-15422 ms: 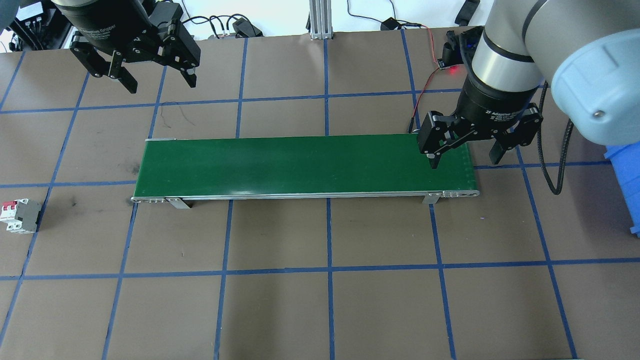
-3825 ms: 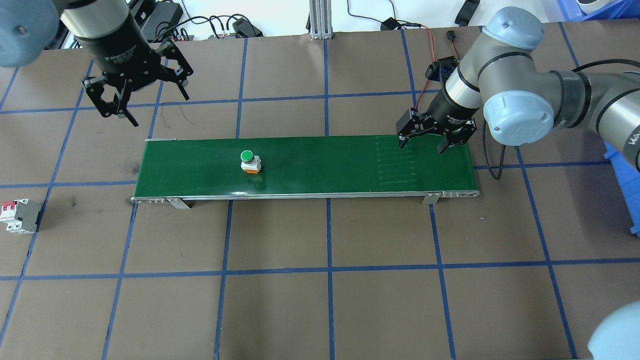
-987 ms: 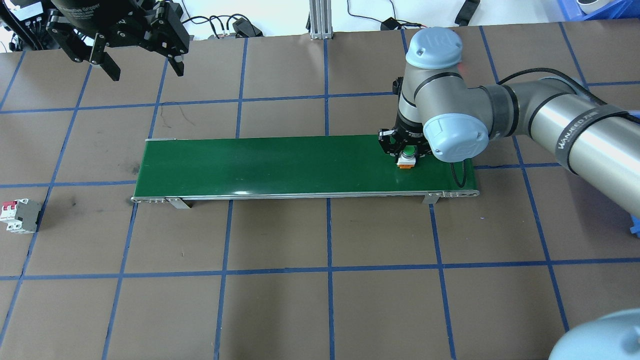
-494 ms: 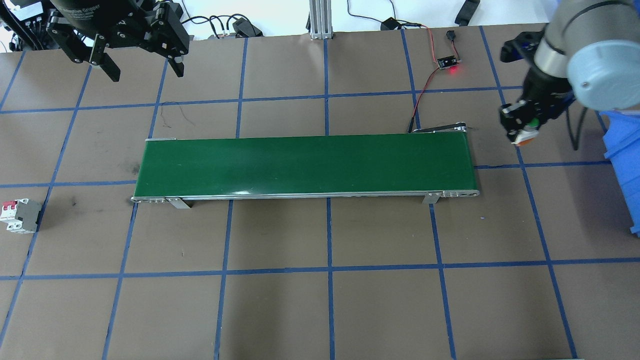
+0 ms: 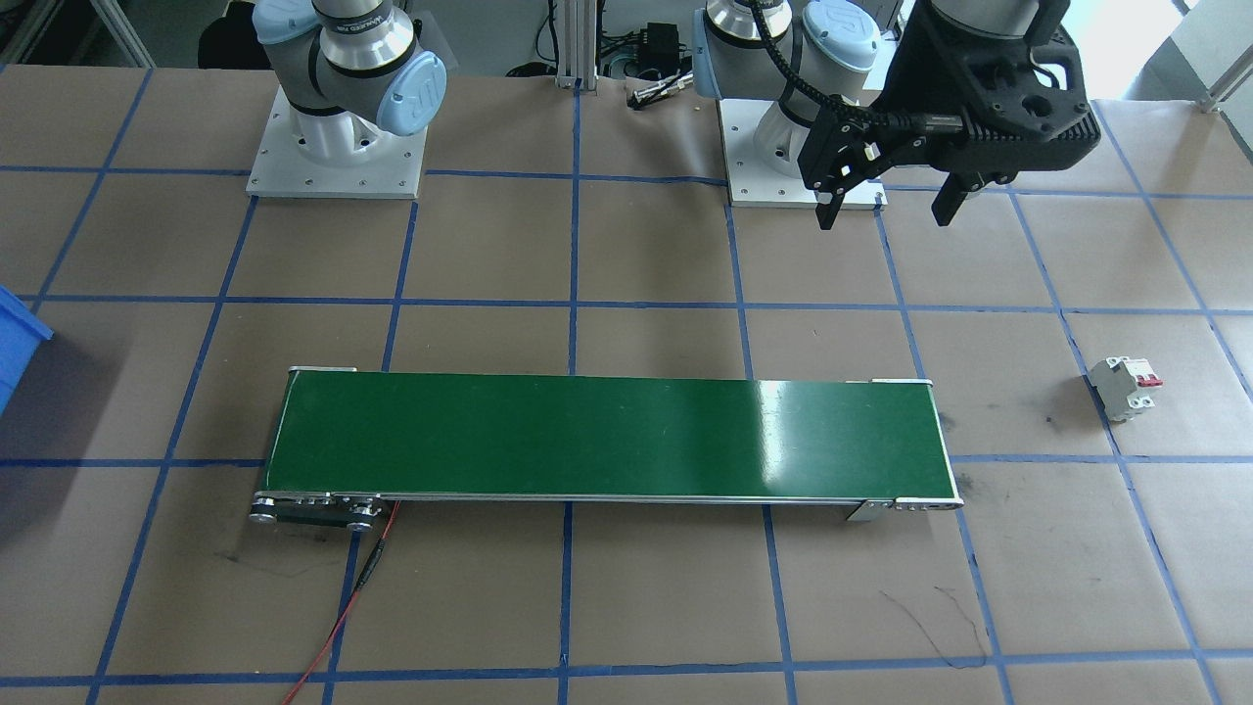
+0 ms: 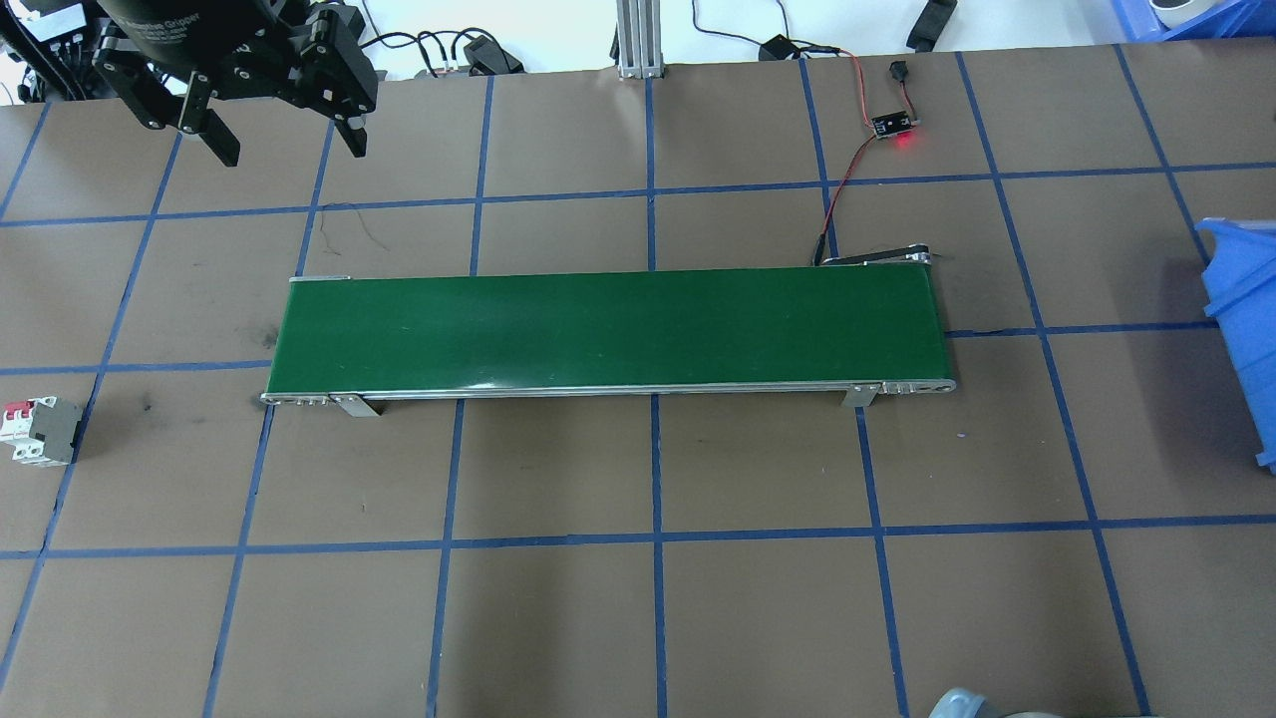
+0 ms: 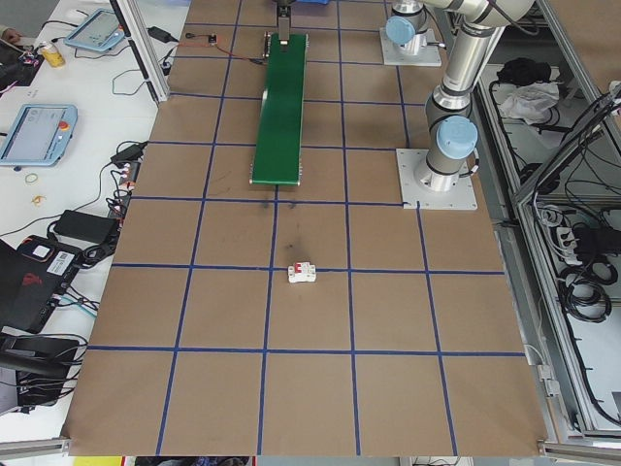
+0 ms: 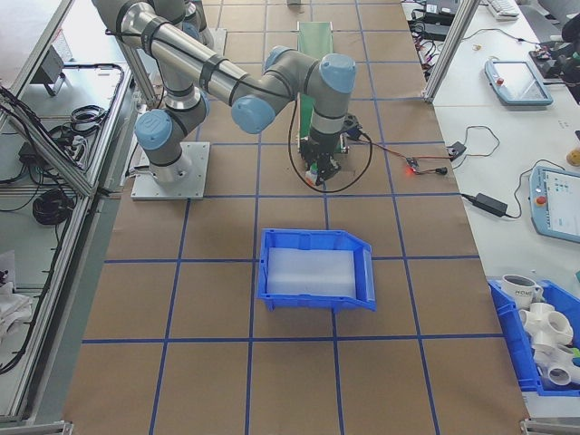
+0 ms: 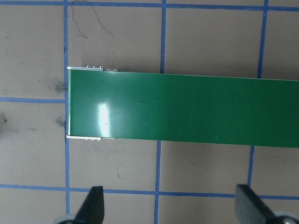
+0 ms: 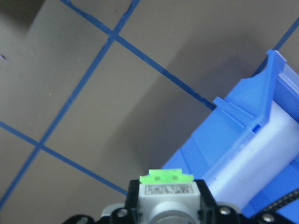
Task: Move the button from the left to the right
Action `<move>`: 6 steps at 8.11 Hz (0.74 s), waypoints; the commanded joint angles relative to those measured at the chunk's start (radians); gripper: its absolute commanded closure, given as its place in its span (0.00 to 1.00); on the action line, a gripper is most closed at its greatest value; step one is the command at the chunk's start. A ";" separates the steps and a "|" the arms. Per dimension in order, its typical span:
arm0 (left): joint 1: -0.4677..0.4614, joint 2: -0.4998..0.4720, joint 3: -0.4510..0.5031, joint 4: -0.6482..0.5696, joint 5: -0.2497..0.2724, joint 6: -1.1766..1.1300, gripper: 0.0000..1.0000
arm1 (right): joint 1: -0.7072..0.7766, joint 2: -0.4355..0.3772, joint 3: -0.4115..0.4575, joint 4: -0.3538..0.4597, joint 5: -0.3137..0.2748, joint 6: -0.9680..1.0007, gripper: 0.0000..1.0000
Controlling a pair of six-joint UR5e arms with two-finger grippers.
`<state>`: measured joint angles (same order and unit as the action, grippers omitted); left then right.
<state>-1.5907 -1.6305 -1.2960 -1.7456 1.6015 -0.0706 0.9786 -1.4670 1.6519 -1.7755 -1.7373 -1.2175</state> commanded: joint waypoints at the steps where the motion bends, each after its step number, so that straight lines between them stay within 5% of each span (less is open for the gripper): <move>1: 0.000 0.001 -0.002 0.000 -0.002 0.000 0.00 | -0.231 0.074 -0.007 -0.149 0.008 -0.479 1.00; 3: 0.000 0.001 -0.002 0.000 -0.002 0.000 0.00 | -0.279 0.228 -0.006 -0.328 0.065 -0.685 1.00; 6: 0.000 -0.003 -0.002 0.003 -0.002 0.000 0.00 | -0.282 0.355 0.009 -0.436 0.114 -0.764 1.00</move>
<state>-1.5908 -1.6313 -1.2977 -1.7448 1.6000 -0.0706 0.7010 -1.1881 1.6530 -2.1495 -1.6552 -1.9351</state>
